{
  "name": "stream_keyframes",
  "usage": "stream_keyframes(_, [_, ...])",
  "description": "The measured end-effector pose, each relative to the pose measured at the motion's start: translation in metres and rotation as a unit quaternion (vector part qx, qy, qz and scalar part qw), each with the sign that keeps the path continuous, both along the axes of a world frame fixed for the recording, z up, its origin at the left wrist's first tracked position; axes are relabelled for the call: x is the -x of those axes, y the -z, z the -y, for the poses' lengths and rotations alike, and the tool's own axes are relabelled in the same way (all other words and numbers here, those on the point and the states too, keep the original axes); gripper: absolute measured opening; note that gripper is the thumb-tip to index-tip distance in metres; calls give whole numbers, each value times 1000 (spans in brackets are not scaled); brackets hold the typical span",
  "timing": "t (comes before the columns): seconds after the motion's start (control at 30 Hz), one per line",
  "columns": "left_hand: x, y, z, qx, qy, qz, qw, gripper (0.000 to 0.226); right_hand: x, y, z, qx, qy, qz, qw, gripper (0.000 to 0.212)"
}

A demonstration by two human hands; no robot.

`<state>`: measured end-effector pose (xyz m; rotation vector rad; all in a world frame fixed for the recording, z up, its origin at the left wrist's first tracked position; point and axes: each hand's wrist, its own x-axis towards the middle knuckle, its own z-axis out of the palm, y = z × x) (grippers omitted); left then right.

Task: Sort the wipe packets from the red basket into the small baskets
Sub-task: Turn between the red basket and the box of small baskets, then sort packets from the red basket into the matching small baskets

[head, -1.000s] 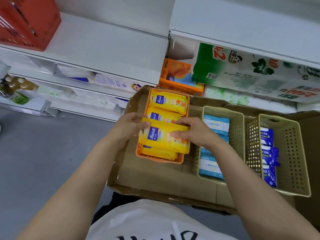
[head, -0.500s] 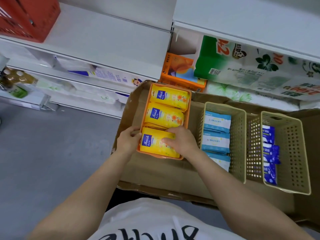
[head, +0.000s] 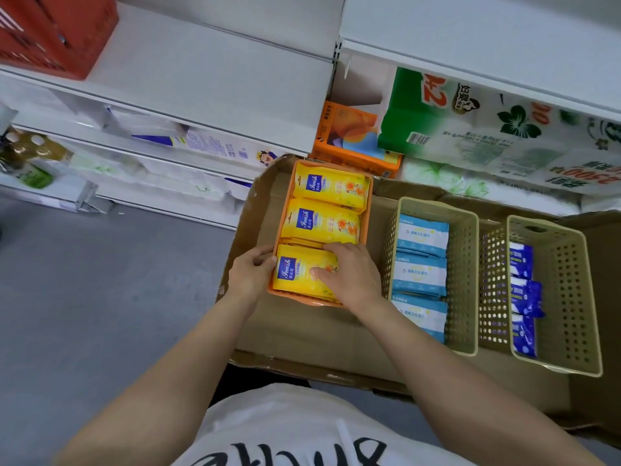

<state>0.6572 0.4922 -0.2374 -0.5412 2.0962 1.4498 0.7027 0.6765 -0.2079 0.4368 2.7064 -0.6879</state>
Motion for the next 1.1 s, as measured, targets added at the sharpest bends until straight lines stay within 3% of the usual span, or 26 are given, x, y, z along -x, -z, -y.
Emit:
stream_keyframes(0.4, [2,3,2,6,20,0,1000,31,0,-3,7,-75,-8,9,997,56])
stream_keyframes(0.73, [31,-34,49,16,126,1,992,38,8,-40,27,-100,47,6,994,51])
stream_keyframes(0.8, [44,-52,83,23,146,-27,989,28,19,-59,40,-81,44,18,996,49])
stream_keyframes(0.93, [75,-99,175,111,211,-149,960,33,41,-105,88,-78,19,10,997,45])
stream_keyframes(1.1, [117,-149,302,206,255,-325,887,36,68,-150,175,-97,15,-141,985,38])
